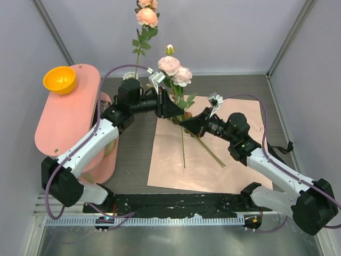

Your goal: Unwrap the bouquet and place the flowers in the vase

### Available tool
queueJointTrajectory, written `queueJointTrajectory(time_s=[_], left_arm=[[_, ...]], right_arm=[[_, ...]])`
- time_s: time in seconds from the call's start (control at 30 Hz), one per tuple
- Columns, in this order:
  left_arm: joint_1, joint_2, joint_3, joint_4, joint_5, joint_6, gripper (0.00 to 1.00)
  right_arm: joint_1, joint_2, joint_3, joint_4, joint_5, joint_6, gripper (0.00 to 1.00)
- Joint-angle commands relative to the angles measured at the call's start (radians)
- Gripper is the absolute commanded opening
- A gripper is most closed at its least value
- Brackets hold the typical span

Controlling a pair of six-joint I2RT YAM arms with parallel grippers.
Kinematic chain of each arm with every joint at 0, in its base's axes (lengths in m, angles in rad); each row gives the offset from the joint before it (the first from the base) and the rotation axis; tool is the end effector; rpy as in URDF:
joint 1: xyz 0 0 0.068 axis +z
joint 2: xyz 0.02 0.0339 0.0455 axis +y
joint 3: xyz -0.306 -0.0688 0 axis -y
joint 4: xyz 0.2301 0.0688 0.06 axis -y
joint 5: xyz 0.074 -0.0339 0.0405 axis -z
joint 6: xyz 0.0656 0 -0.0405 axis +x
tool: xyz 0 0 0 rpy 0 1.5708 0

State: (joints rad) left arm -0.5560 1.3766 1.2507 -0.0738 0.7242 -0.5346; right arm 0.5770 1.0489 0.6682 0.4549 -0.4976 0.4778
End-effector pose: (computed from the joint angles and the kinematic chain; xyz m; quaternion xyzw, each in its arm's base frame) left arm 0.2467 -0.2045 0.4200 0.2320 0.7214 -0.5415 0.3640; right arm 0.1796 0.1542 0.3587 -0.2129 0.6497 0.5023 0.5294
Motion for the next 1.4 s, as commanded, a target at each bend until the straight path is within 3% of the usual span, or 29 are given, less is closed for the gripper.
queueJointTrajectory(time_s=[0.0, 0.07, 0.27, 0.33, 0.47, 0.6, 0.67, 0.77, 0.87, 1.07, 1.2, 1.37], left_arm=[[0.004, -0.027, 0.006, 0.069, 0.038, 0.004, 0.29], [0.004, -0.025, 0.007, 0.069, 0.043, 0.004, 0.27], [0.004, -0.019, 0.007, 0.069, 0.049, 0.013, 0.03], [0.004, -0.017, 0.003, 0.069, 0.044, 0.024, 0.00], [0.002, -0.053, -0.008, 0.045, -0.038, 0.110, 0.00], [0.002, -0.114, -0.039, 0.005, -0.231, 0.205, 0.00], [0.002, -0.161, -0.060, 0.019, -0.320, 0.254, 0.00], [0.002, -0.206, -0.054, 0.014, -0.514, 0.288, 0.00], [0.004, -0.206, 0.036, -0.023, -0.711, 0.315, 0.00], [0.005, -0.120, 0.318, 0.005, -1.141, 0.530, 0.00], [0.094, 0.004, 0.553, 0.014, -1.195, 0.550, 0.00], [0.186, 0.096, 0.677, -0.003, -1.223, 0.466, 0.00]], right_arm=[[0.006, -0.046, 0.015, -0.013, 0.030, -0.051, 0.01], [0.006, -0.050, 0.004, -0.012, 0.036, -0.050, 0.01], [0.006, -0.049, -0.018, -0.007, 0.007, -0.039, 0.01], [0.004, -0.036, 0.002, -0.039, -0.002, -0.050, 0.01], [0.006, -0.038, 0.077, -0.247, 0.124, -0.103, 0.38], [0.006, -0.118, 0.050, -0.402, 0.397, -0.123, 0.52], [0.006, -0.193, 0.028, -0.421, 0.454, -0.137, 0.60], [0.006, -0.265, 0.022, -0.488, 0.529, -0.180, 0.64], [0.006, -0.296, 0.048, -0.559, 0.568, -0.212, 0.64], [0.006, -0.346, 0.022, -0.578, 0.582, -0.217, 0.64], [0.006, -0.375, 0.019, -0.599, 0.599, -0.229, 0.64], [0.006, -0.409, 0.028, -0.611, 0.611, -0.238, 0.64]])
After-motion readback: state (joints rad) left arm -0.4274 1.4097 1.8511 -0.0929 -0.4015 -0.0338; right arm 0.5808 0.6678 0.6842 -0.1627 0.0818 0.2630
